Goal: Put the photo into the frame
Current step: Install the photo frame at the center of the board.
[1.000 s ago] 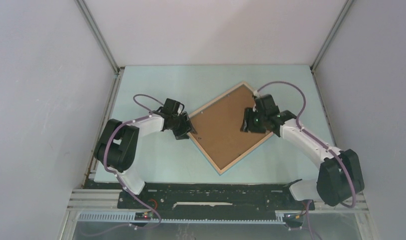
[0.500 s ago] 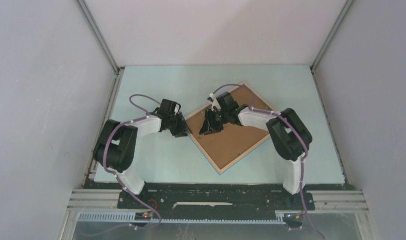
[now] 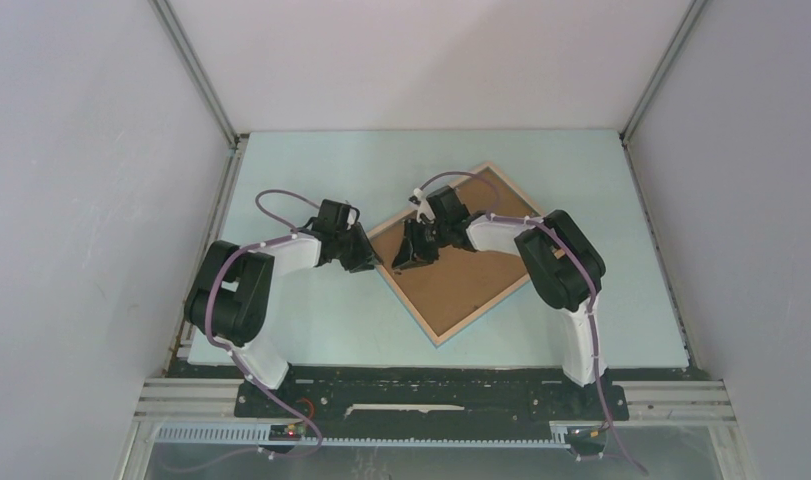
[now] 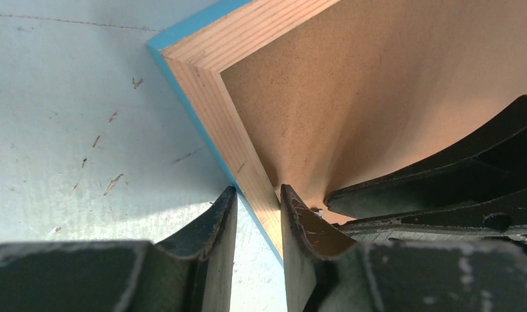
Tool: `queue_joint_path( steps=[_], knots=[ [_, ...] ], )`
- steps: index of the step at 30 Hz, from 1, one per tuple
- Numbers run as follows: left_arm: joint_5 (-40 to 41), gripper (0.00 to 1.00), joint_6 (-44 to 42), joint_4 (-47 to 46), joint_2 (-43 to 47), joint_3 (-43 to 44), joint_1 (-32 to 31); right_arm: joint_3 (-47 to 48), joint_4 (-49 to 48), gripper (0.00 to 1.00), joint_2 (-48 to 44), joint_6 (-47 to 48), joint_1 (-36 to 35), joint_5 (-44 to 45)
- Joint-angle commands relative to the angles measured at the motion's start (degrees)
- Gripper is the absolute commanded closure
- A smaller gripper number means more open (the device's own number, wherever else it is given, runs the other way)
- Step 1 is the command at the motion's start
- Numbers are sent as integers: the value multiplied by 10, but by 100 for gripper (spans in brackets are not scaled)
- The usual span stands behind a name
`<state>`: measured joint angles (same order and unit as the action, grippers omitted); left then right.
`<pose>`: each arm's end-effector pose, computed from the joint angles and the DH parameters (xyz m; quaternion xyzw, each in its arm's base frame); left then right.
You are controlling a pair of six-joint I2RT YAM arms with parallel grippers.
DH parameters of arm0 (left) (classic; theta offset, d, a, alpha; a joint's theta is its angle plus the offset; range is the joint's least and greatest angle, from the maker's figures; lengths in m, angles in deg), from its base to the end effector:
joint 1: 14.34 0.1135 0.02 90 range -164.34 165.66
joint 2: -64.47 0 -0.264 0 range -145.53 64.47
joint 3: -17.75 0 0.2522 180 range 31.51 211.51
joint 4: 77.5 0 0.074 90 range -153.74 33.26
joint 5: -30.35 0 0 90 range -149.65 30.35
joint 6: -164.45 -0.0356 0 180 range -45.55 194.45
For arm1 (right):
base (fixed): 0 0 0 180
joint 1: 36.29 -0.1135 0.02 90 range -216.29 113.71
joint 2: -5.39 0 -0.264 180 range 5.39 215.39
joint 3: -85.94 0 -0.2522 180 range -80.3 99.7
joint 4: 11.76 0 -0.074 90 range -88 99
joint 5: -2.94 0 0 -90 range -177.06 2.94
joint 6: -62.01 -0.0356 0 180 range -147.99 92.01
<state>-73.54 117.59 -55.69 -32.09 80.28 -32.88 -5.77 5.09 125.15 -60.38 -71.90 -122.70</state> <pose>0.3008 -0.1099 0.1448 -0.1674 0.9347 -0.2487 0.1911 0.3412 0.2699 0.1341 -0.1338 0.8863 0.4265 0.1209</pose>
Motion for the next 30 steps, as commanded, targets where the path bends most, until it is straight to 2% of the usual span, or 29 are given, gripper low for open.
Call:
queue_joint_path(
  steps=[1, 6, 13, 22, 25, 27, 30],
  knots=[
    [49, 85, -16, -1, -1, -19, 9, 13, -8, 62, 20, -2, -8, -4],
    [49, 88, -16, -1, -1, -20, 9, -17, -24, 63, 8, -13, -25, -10],
    [50, 93, -15, -4, 0, -21, 9, -56, -94, 64, -5, -63, -43, -28],
    [49, 95, -16, -3, 0, -21, 8, -56, -136, 64, -6, -94, -44, -36],
    [49, 95, -19, 36, -10, 5, 9, -54, -83, 62, -64, -70, -28, -37],
    [59, 92, -28, 78, -22, 32, 9, -49, 0, 59, -123, -28, -11, -18],
    [71, 86, -55, 130, -49, 94, 25, -46, 144, 46, -212, 56, 23, 62]
  ],
)
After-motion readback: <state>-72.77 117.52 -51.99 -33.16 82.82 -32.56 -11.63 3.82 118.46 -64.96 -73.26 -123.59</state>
